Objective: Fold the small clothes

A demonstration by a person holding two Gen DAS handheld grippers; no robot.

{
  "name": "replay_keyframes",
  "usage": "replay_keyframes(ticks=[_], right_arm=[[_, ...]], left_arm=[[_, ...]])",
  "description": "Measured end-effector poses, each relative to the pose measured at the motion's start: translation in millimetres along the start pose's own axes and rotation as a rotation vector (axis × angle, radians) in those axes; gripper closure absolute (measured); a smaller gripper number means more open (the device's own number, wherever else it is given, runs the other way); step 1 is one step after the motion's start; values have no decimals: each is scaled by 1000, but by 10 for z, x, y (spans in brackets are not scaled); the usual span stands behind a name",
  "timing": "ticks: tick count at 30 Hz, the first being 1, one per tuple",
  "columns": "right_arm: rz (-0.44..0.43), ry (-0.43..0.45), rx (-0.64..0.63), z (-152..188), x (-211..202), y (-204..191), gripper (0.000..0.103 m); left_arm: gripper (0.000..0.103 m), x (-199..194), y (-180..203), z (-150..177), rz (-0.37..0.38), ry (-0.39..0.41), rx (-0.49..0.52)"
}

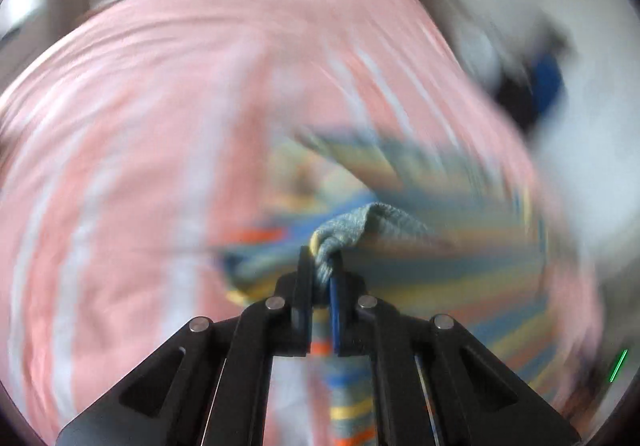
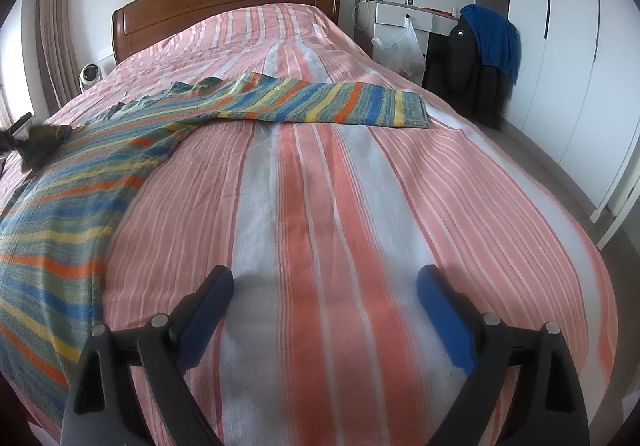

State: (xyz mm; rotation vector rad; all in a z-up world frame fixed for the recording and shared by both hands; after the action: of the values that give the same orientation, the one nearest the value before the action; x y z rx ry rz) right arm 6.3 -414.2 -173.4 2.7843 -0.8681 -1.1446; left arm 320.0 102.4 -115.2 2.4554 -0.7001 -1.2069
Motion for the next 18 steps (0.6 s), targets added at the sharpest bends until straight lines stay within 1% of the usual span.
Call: replay_keyframes(ticks=[1,2,3,4,6,8,11,13,16,18], right_arm=[[-4,2,4,4,2,4,11],[-5,1,6,3,6,6,10],[-4,0,8,5,12,5,10],[-2,1,8,7,16,-1,9],[3,4,3,10,18,-12,8],[6,6,-1,11,21,-12,8],[4,7,1,11,28,-21,8],[11,8,-5,9,42,-36,7],[19,12,-13,14,59,-52,6],[19,13,-13,19,71,-52,6]], left_arm=[[98,-235,-314,-85,-63,85,-106],[98,-394,-582,-106,-139,133,-174],[98,-534,-853,-78,-225,163,-229],[99,-626,-1128,-11,-308,170,-283],[99,-722,-1511,156,-428,163,-358],[100,-763,-1665,256,-484,169,-386],[100,-797,-1709,358,-487,172,-397],[100,-747,-1709,382,-501,155,-386],[100,-723,-1821,443,-532,131,-366],[101,-742,-1934,541,-537,126,-387]])
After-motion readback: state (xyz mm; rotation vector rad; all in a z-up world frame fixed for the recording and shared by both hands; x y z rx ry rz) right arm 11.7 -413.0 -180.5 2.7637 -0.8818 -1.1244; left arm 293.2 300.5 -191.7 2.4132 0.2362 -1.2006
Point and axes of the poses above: each gripper's, at about its wrist camera, not at the fingertips, and x roughly the way its jaws point, y to its right, z to its underside, the point moved 9 cm from there along x, roughly the way its jaws point, and after that the axes turned 14 degrees about z, right-handed, at the moved point
